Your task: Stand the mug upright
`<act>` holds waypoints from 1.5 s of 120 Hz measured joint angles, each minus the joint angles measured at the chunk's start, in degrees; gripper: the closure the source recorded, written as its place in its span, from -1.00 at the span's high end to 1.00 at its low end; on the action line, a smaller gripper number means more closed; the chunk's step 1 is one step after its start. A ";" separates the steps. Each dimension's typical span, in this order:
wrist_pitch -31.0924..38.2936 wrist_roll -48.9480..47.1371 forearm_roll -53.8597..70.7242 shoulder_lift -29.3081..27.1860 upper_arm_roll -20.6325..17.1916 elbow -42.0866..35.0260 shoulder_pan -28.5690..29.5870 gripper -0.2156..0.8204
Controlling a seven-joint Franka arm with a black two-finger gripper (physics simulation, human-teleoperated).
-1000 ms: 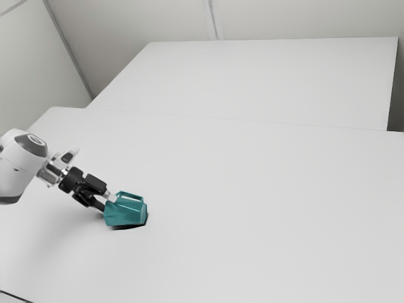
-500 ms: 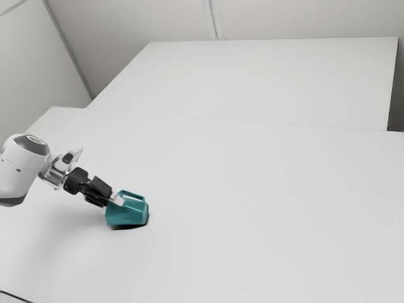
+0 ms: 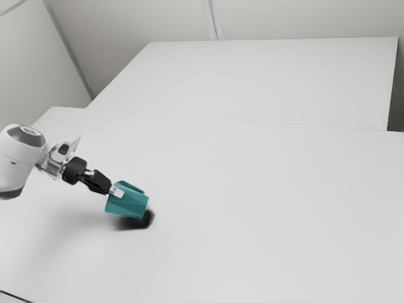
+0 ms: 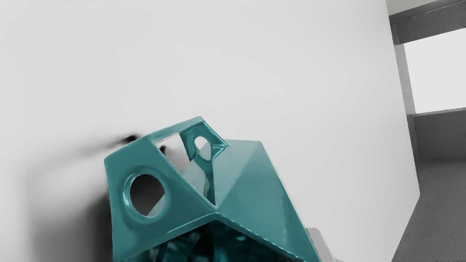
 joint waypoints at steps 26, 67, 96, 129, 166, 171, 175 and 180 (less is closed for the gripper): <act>2.05 -2.01 8.59 -5.49 -3.23 2.31 -0.01 -0.93; 13.15 -14.19 37.10 -7.46 -16.92 7.85 -1.53 -0.93; 21.79 -24.15 46.34 -6.99 -21.72 5.18 -2.38 -0.93; 28.29 -32.76 49.31 -5.29 -23.35 3.35 -2.48 -0.93; 27.33 -38.58 50.43 -2.15 -24.08 3.35 -2.19 -0.93; 27.16 -39.14 50.44 -1.69 -24.29 3.38 -2.11 -0.93; 27.04 -39.56 50.44 -1.44 -24.66 3.40 -1.85 -0.93; 26.92 -40.05 50.45 -1.28 -25.12 3.44 -1.55 -0.93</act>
